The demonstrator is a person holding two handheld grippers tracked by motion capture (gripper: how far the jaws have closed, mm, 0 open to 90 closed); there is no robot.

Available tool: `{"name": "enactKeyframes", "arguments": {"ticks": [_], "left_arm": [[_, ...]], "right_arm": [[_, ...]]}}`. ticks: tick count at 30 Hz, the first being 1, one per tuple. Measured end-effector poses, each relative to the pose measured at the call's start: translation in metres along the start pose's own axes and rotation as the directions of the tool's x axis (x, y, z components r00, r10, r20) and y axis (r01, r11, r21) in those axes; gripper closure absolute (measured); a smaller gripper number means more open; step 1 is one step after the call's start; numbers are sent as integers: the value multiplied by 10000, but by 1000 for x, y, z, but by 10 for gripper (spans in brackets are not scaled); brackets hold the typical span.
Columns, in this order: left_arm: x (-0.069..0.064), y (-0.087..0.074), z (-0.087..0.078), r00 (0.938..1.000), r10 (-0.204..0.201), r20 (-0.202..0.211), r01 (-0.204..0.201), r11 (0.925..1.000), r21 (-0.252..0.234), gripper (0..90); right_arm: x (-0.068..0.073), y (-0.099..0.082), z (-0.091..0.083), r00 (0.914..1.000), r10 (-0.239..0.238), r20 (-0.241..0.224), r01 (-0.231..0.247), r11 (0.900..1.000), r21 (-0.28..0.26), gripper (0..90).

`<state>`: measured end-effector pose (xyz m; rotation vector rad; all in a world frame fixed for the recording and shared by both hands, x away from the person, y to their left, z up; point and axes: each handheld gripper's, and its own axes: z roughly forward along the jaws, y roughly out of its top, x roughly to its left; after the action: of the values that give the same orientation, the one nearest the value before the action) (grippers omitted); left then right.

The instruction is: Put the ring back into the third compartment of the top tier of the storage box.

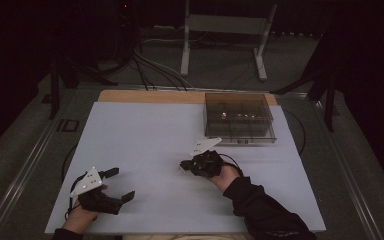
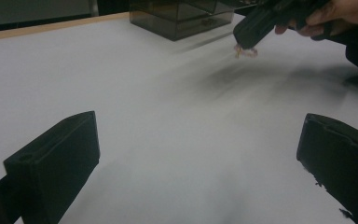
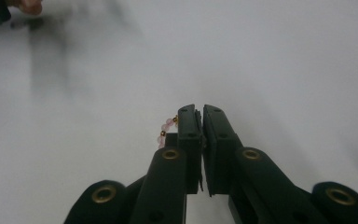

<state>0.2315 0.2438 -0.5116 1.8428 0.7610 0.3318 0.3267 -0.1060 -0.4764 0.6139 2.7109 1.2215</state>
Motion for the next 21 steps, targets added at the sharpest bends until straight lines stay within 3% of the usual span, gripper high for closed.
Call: {"name": "enactKeyframes", "arguments": {"ticks": [21], "left_arm": [[0,0,1,10000,19,-13,-19,10000,42,0]], "right_arm": [[-29,6,-51,9944,544,910,-462,9949,-897,868]]}}
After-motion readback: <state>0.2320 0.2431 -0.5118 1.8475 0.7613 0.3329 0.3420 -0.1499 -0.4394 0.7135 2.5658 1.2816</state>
